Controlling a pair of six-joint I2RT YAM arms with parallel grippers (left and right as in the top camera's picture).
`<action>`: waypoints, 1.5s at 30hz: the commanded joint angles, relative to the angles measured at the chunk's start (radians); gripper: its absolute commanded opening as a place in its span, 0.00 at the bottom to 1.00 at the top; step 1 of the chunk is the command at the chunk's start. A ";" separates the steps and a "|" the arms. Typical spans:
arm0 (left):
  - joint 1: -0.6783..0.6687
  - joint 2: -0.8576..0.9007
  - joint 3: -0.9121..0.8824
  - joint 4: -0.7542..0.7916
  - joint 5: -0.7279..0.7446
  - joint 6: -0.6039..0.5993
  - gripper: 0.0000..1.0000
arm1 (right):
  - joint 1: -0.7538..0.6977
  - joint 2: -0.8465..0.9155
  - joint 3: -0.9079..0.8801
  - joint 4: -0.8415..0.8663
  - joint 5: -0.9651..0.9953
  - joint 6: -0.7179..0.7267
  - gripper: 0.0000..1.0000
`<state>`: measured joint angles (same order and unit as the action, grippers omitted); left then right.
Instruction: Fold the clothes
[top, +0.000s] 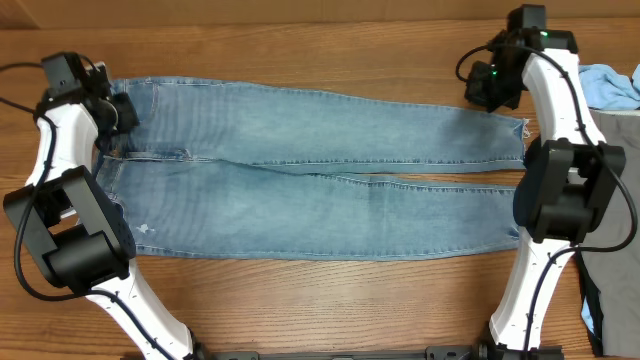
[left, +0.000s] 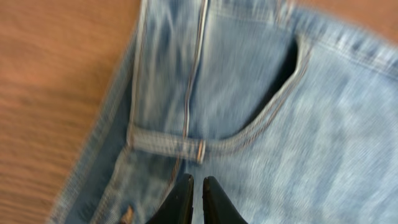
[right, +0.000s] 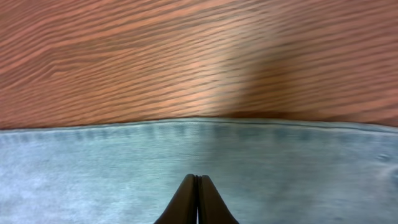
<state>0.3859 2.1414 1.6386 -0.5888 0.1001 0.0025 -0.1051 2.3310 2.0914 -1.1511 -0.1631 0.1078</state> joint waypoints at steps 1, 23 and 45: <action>0.000 -0.019 -0.026 0.011 -0.089 -0.036 0.11 | 0.018 -0.013 0.003 -0.003 -0.014 -0.008 0.04; 0.183 -0.086 0.055 -0.243 0.158 -0.006 0.39 | 0.007 -0.124 -0.001 -0.173 0.095 -0.004 0.04; 0.045 -0.308 0.002 -0.720 0.144 -0.070 0.04 | -0.094 -0.551 -0.145 -0.492 0.049 0.090 0.04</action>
<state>0.4667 1.8336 1.6890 -1.2976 0.2573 -0.0532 -0.1963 1.9873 2.0228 -1.6650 -0.1165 0.1577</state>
